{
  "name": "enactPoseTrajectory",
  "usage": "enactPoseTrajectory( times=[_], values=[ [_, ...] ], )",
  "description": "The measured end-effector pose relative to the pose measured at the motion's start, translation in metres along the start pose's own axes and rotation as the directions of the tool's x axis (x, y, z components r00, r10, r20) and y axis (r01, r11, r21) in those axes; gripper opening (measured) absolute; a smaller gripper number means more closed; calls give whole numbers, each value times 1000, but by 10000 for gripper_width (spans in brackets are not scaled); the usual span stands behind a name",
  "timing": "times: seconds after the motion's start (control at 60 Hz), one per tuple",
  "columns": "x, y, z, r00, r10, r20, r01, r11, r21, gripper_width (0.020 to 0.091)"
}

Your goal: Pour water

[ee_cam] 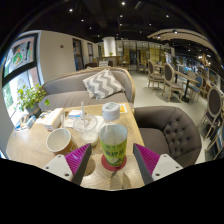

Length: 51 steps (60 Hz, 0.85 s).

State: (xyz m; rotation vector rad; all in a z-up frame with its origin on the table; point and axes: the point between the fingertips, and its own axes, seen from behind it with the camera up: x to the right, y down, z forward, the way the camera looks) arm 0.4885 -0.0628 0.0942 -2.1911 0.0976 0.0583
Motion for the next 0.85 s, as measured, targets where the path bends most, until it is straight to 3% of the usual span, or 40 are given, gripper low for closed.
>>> enactPoseTrajectory(
  times=[0.433, 0.85],
  values=[
    [-54, -4, -173, 998, 39, -58, -44, 994, -101, 853],
    [-82, -10, -190, 997, -26, -69, 19, 994, -106, 852]
  ],
)
